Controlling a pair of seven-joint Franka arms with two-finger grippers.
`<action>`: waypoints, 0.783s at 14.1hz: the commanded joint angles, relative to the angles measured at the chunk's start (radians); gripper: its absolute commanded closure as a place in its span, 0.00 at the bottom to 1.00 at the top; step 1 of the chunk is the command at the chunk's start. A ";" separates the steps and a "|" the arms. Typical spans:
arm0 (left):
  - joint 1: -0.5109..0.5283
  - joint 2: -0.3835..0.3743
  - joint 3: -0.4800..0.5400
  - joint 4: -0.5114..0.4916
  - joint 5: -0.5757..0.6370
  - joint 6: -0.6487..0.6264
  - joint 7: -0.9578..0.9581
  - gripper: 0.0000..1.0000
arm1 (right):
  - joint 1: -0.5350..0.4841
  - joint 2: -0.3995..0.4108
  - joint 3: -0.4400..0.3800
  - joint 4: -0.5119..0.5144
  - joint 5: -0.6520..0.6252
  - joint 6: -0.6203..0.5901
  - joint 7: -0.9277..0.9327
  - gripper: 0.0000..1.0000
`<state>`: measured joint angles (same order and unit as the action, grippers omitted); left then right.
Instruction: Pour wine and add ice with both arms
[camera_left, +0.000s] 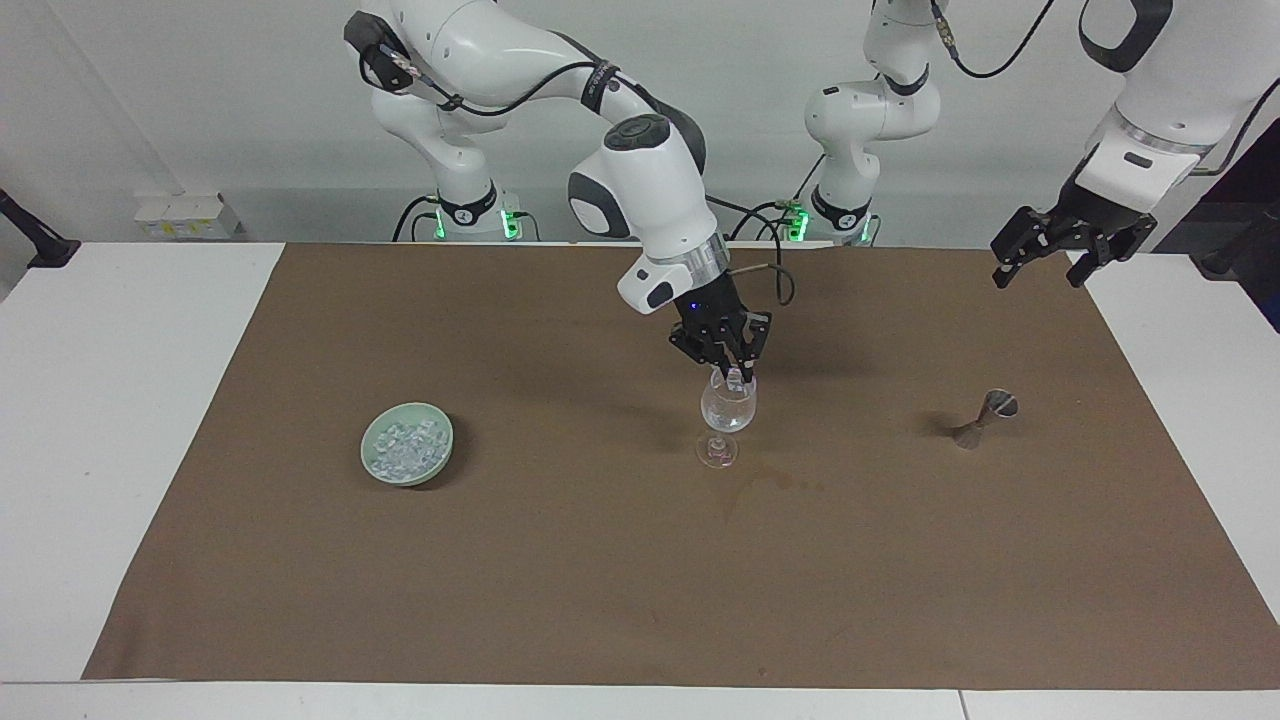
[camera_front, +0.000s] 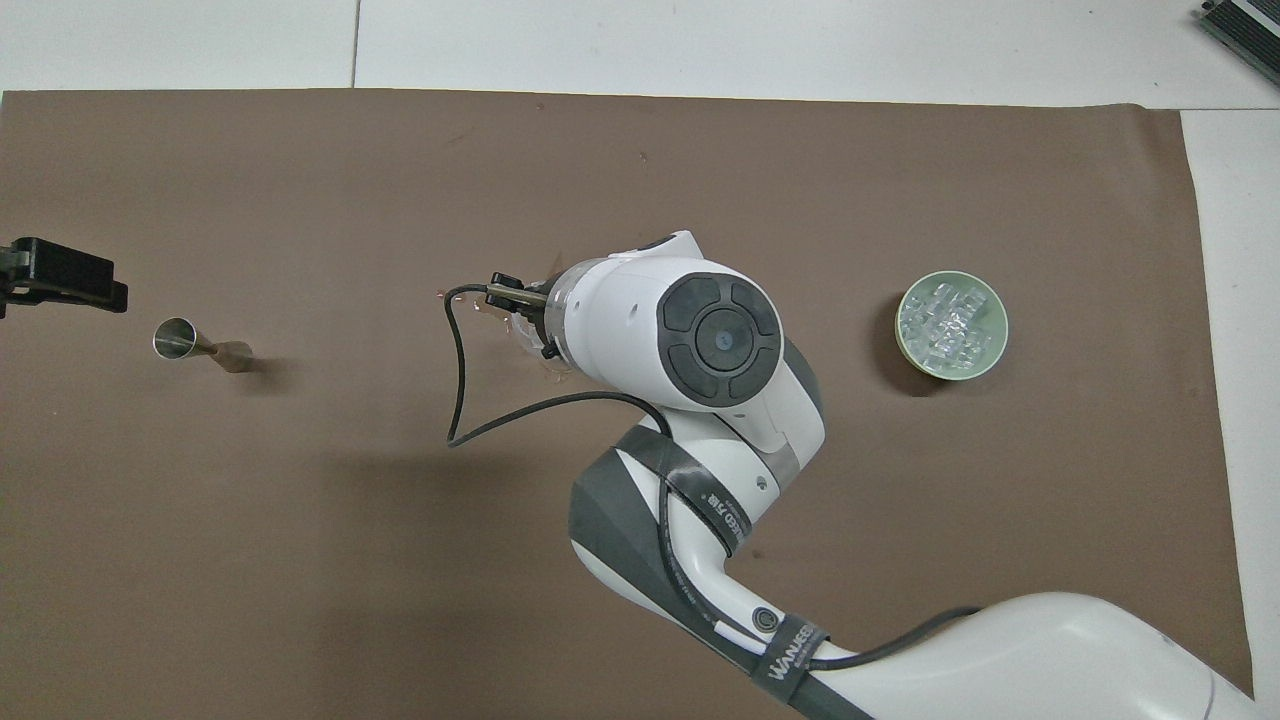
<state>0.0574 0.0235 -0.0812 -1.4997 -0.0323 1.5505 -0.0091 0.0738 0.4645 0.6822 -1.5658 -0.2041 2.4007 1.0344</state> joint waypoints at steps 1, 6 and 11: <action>0.009 -0.008 -0.003 -0.005 -0.008 -0.013 0.008 0.00 | -0.011 0.019 0.008 0.013 -0.028 0.044 -0.005 0.92; 0.006 -0.008 -0.003 -0.005 -0.006 -0.012 0.008 0.00 | -0.009 0.039 0.008 0.013 -0.046 0.063 -0.005 0.88; -0.007 -0.005 -0.006 -0.004 0.072 0.006 0.023 0.00 | -0.009 0.039 0.008 0.013 -0.046 0.063 -0.002 0.58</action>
<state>0.0569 0.0235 -0.0874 -1.4996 -0.0054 1.5514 -0.0047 0.0723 0.4863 0.6798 -1.5654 -0.2239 2.4451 1.0343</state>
